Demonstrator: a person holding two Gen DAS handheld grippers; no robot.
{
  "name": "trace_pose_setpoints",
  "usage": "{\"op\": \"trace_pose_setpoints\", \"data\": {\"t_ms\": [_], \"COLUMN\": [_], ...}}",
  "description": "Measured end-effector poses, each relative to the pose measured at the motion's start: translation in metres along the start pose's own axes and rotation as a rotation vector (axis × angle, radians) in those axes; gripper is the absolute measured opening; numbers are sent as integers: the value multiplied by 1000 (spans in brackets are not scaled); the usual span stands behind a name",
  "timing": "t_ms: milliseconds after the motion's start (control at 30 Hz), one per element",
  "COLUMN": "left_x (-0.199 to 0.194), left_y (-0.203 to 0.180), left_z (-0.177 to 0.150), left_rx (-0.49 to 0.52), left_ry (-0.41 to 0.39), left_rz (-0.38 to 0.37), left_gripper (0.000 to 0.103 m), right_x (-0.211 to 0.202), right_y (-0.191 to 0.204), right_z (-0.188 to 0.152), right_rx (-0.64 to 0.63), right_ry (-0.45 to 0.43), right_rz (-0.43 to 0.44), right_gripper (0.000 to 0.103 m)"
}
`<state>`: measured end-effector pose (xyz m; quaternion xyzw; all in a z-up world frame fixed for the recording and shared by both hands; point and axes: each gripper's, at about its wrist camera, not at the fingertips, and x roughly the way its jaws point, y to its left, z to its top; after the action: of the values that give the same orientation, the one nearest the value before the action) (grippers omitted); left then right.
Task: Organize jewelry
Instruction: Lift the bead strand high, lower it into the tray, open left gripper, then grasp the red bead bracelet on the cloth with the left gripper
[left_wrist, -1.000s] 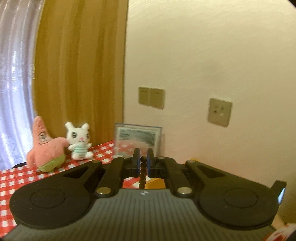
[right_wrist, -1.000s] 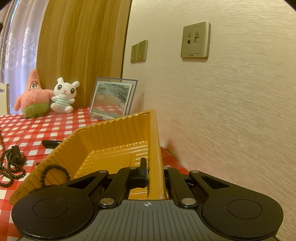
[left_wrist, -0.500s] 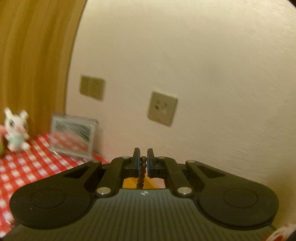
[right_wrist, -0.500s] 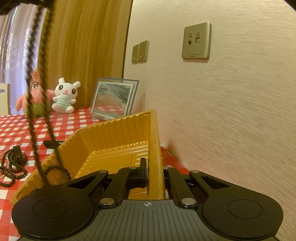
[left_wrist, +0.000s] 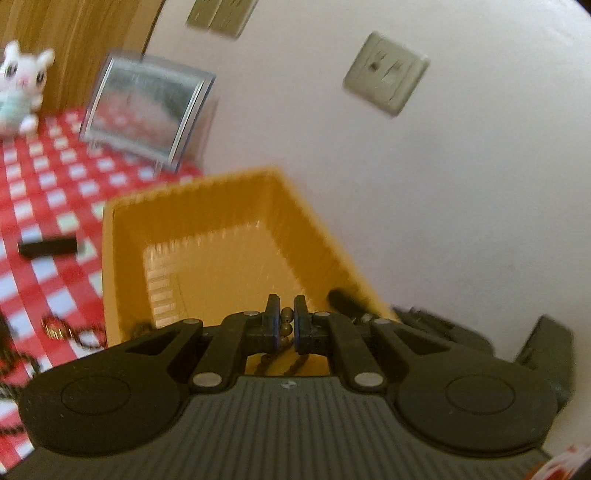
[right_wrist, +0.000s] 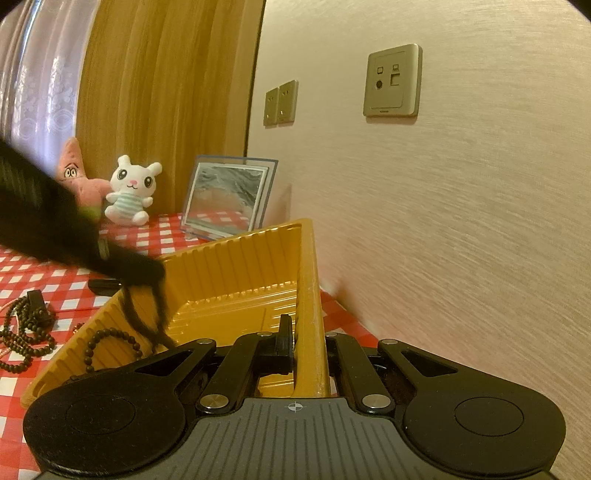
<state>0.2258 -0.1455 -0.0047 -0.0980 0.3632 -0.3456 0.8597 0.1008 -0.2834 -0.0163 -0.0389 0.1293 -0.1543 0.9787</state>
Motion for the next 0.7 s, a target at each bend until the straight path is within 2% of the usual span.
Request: {"op": "trace_pose_setpoints", "data": {"t_ms": [200,300,400,567,700], "left_x": [16,25,29,16,-6], "left_y": [7,7,8,15,16], "left_z": [-10,-17,-25,-37,-50], "left_rx": [-13,2,16,-18,14], "left_ry": [37,67,68,49,3], "left_rz": [-15,18,62,68,130], "left_gripper": [6,8,21,30,30], "right_x": [1,1,1,2,4], "right_y": [0,0,-1,-3,-4], "right_z": [0,0,0,0,0], "right_rx": [1,1,5,8,11], "right_ry": [0,1,2,5,9], "right_rz": [1,1,2,3,2], "right_gripper": [4,4,4,4,4]}}
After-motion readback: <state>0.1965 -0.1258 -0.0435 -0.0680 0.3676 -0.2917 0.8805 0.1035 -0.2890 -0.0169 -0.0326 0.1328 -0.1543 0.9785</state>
